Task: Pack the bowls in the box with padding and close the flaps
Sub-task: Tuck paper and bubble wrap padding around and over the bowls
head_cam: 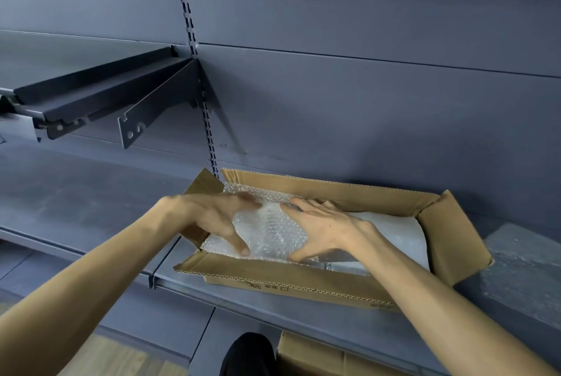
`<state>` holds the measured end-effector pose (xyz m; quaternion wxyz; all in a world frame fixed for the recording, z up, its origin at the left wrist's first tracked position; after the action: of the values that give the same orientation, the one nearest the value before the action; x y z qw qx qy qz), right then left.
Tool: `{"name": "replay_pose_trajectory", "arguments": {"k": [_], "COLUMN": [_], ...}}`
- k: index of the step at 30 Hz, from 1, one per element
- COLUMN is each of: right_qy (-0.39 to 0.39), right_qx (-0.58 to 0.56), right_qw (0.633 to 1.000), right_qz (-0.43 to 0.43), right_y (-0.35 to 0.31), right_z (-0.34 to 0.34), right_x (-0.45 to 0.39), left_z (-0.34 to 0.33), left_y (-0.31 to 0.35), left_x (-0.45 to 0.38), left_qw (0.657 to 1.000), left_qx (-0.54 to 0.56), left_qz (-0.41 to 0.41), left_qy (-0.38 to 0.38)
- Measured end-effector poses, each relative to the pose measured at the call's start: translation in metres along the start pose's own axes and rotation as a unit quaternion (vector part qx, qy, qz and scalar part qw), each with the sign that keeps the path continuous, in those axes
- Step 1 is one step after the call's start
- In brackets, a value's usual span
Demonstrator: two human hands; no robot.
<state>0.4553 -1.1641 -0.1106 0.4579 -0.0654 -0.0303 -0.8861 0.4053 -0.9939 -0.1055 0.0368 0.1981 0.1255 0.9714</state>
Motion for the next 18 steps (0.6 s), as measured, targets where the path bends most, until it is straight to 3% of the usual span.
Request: {"name": "replay_pose_trajectory", "arguments": {"k": [5, 18], "right_qy": [-0.012, -0.092], "right_qx": [-0.009, -0.044], "right_qw": [1.0, 0.995], "right_qz": [-0.001, -0.018], "right_y": [-0.001, 0.003], "right_z": [-0.002, -0.022], "right_x": [-0.001, -0.009], "left_z": [-0.008, -0.021], "left_y": [0.002, 0.003], "left_x": [-0.008, -0.014], "left_qw": [0.98, 0.989], "left_qx": [-0.198, -0.15], "left_qz": [-0.016, -0.009], "left_qy": [0.022, -0.001]}}
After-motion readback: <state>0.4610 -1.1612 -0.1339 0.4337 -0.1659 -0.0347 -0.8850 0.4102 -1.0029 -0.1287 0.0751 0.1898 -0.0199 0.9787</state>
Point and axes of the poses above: each hand's wrist, its own x-axis away from the middle knuckle, its own z-axis out of the back of the hand, y = z × x, the point moved 8 cm from there along -x, towards the middle knuckle, and after that the axes turned 7 degrees about y, right-handed, at the moved point
